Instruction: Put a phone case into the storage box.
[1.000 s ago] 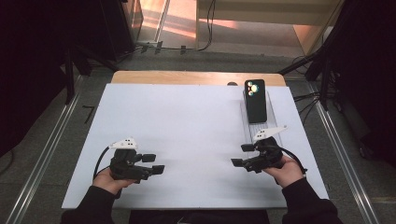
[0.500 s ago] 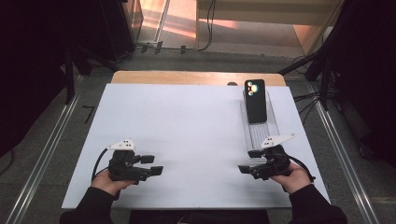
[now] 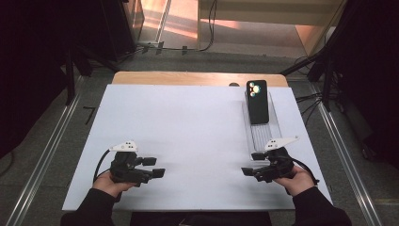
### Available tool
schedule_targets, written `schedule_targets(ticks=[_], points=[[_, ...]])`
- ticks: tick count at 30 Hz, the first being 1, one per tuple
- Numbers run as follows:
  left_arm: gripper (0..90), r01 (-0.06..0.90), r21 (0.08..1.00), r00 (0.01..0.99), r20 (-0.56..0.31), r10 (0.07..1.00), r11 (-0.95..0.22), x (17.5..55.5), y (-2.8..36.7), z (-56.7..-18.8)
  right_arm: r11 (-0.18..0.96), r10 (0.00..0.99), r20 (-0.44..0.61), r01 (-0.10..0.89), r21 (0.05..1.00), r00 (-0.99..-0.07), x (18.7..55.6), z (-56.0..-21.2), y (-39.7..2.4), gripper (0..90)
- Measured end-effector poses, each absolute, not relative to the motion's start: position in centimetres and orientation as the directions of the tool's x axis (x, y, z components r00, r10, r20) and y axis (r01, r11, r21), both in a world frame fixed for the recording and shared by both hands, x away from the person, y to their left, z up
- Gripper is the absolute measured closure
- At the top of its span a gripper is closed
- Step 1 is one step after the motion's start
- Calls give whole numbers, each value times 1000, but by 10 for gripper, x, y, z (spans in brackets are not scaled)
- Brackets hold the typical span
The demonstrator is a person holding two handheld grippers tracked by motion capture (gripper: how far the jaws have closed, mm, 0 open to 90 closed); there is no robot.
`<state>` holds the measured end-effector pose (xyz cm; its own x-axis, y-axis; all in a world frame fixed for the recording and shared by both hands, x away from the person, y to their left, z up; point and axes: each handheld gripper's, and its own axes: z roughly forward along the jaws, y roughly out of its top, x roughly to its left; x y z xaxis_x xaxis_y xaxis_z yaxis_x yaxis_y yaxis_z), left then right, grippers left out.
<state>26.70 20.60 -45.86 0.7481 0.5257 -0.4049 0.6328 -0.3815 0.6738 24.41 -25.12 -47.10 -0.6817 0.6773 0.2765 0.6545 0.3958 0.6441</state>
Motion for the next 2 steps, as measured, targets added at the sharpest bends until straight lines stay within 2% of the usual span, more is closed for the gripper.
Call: schedule_targets(ticks=[2], points=[[324, 633, 674, 748, -405, 526, -382, 267, 206, -458, 399, 677, 276, 655, 642, -682, 244, -471, -251, 211]])
